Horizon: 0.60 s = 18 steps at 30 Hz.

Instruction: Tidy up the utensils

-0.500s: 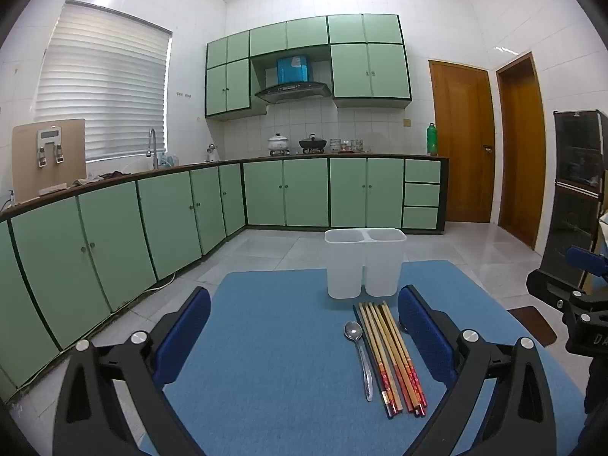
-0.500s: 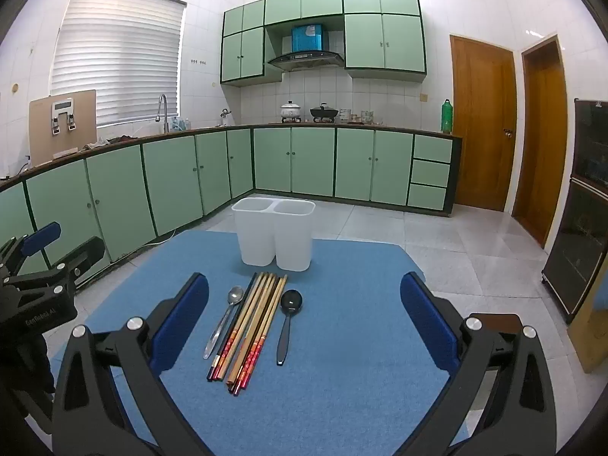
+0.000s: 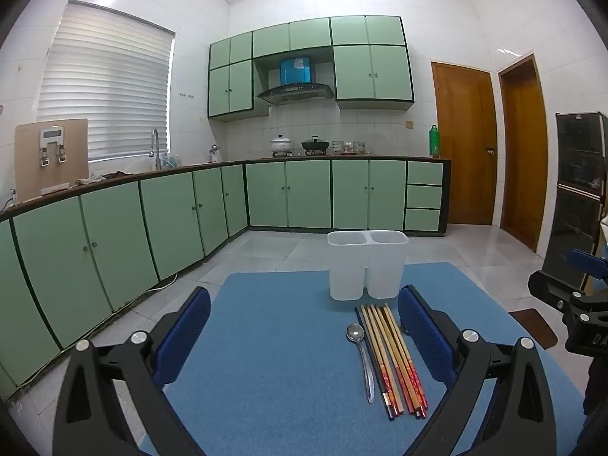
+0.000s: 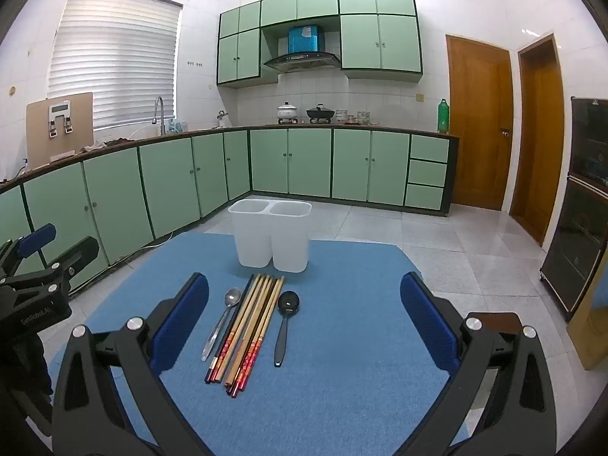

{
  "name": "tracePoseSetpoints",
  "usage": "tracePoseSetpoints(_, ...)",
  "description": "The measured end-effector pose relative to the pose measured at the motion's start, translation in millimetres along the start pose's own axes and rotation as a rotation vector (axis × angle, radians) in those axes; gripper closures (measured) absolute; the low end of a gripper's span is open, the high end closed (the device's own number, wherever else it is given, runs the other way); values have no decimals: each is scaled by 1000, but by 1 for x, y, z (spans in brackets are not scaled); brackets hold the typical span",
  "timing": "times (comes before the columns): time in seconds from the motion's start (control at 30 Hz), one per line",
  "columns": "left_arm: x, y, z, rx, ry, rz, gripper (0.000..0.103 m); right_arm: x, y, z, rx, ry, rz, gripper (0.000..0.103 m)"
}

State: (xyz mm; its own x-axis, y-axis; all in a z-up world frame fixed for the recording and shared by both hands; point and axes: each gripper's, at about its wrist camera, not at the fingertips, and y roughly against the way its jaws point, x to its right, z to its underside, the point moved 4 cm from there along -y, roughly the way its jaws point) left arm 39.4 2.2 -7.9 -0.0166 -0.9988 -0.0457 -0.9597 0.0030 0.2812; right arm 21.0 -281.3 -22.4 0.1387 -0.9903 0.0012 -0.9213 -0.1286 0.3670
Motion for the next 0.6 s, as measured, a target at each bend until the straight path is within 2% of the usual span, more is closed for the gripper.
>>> tracePoseSetpoints(0.6, -3, 2, -1, 7, -1, -11, 6, 3, 0, 2, 1, -4, 2, 5)
